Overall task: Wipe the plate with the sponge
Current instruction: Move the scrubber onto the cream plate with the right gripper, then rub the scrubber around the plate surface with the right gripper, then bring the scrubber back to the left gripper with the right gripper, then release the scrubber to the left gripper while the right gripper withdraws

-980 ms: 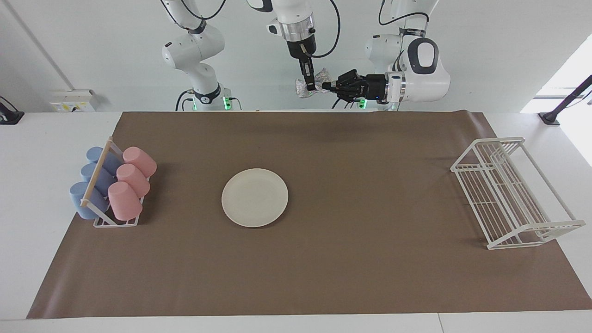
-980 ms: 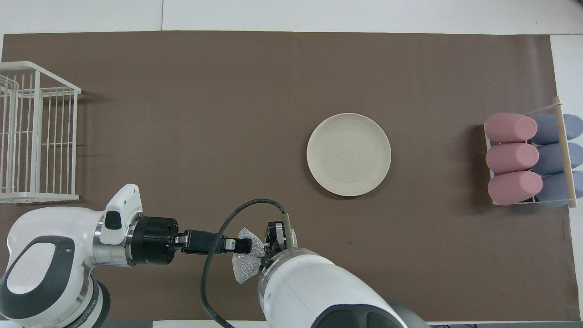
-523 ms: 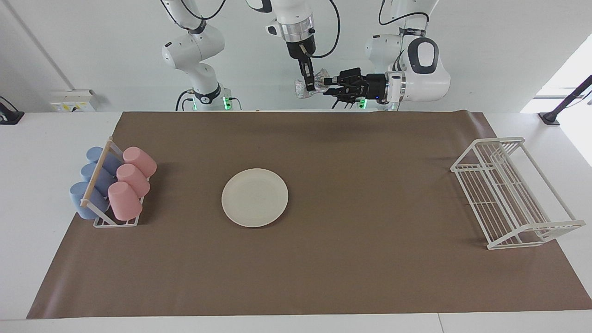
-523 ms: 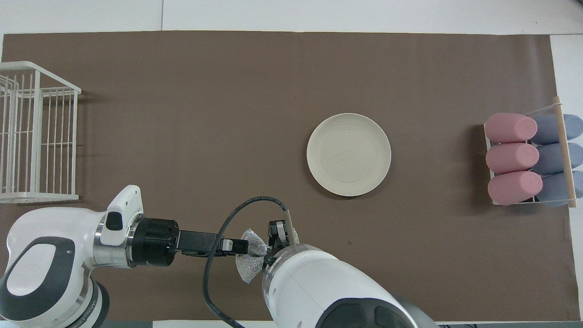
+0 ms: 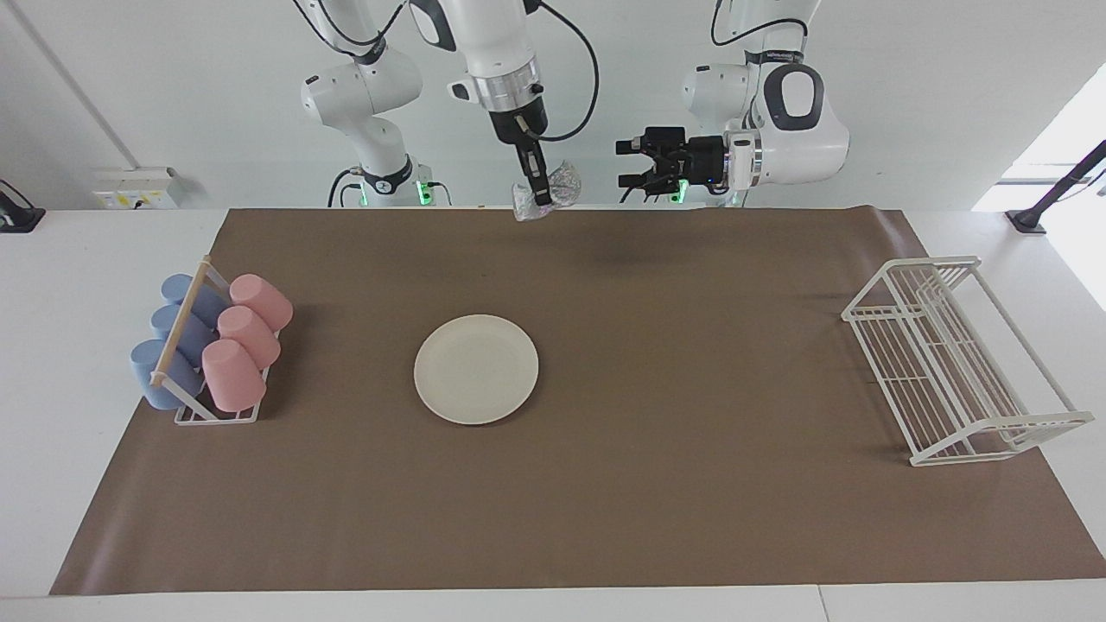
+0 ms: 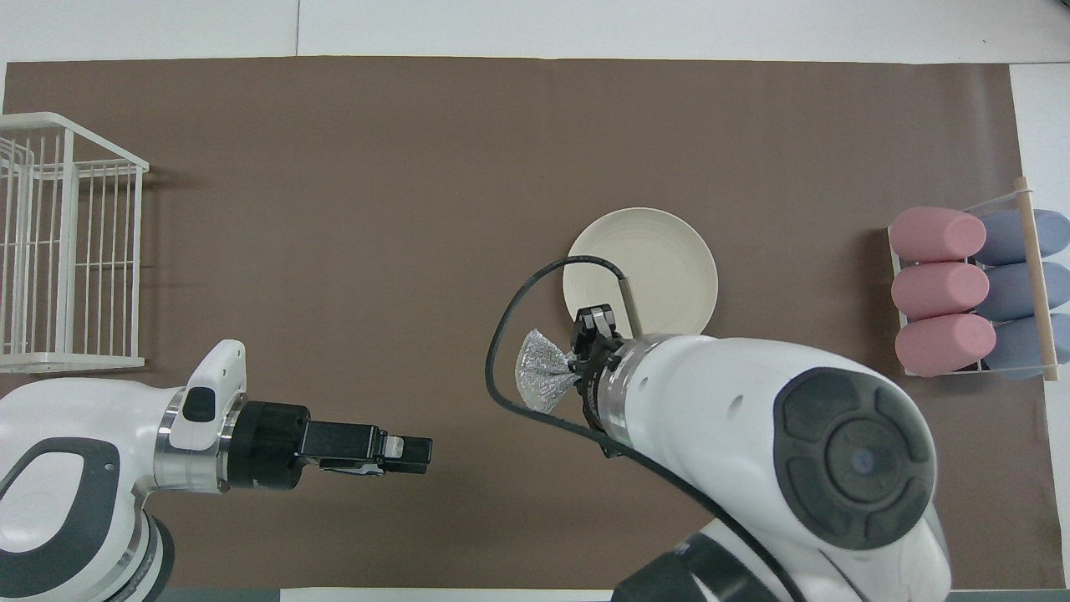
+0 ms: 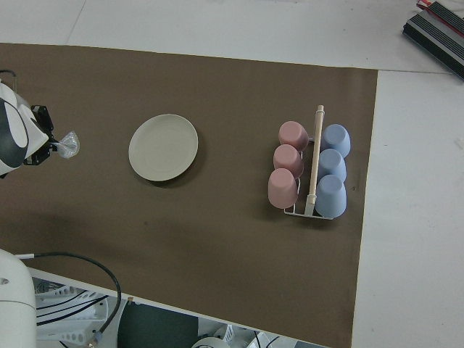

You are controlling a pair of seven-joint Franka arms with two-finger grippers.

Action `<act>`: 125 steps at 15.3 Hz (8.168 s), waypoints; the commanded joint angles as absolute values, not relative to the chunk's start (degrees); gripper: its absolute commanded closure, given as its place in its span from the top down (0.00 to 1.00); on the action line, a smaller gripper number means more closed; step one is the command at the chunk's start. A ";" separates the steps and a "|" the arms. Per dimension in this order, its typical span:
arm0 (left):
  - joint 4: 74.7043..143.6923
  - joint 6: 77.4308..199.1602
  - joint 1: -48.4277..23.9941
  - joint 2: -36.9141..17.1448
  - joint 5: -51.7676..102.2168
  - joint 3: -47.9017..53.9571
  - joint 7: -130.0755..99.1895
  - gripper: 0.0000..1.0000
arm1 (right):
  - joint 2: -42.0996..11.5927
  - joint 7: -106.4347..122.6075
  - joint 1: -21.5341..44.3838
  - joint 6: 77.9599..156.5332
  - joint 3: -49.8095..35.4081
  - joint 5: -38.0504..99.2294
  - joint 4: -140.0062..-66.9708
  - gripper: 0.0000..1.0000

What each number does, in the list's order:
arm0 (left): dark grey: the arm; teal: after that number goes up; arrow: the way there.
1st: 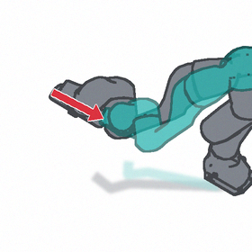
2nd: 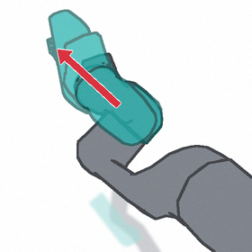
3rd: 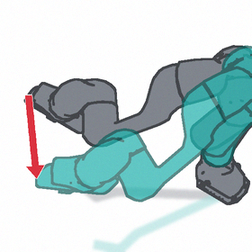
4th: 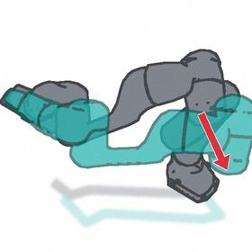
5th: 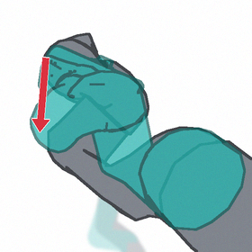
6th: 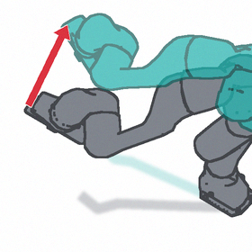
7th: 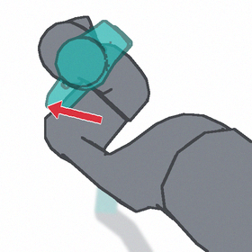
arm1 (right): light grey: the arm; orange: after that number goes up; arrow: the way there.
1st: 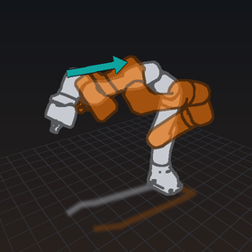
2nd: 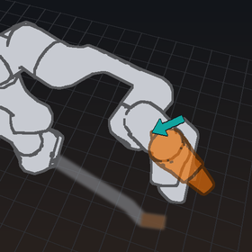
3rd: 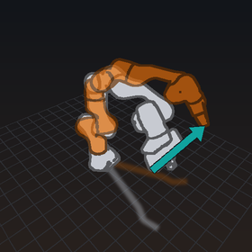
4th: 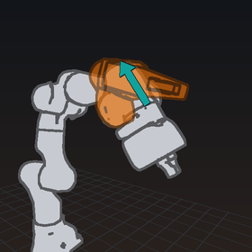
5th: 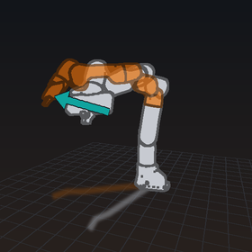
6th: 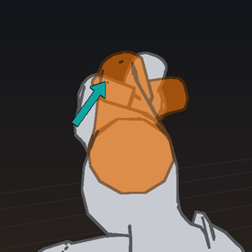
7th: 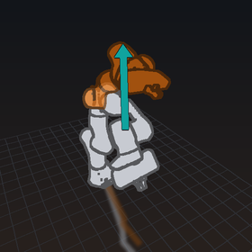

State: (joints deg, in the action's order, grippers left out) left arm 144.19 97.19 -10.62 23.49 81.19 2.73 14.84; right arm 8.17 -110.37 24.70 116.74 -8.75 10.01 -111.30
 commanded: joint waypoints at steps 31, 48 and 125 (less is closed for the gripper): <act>137.99 113.29 -1.67 21.45 14.59 5.45 -6.33 1.00 | -17.75 -84.55 18.28 158.11 -9.40 11.08 -126.30 0.00; 137.90 113.55 -1.67 21.45 14.59 5.45 -6.33 1.00 | -17.84 -81.10 16.42 157.76 -9.40 11.07 -126.04 0.00; 110.15 98.03 -13.09 2.84 12.35 10.46 -39.80 0.00 | 1.23 -16.64 -4.12 89.56 -9.14 -0.53 -90.88 1.00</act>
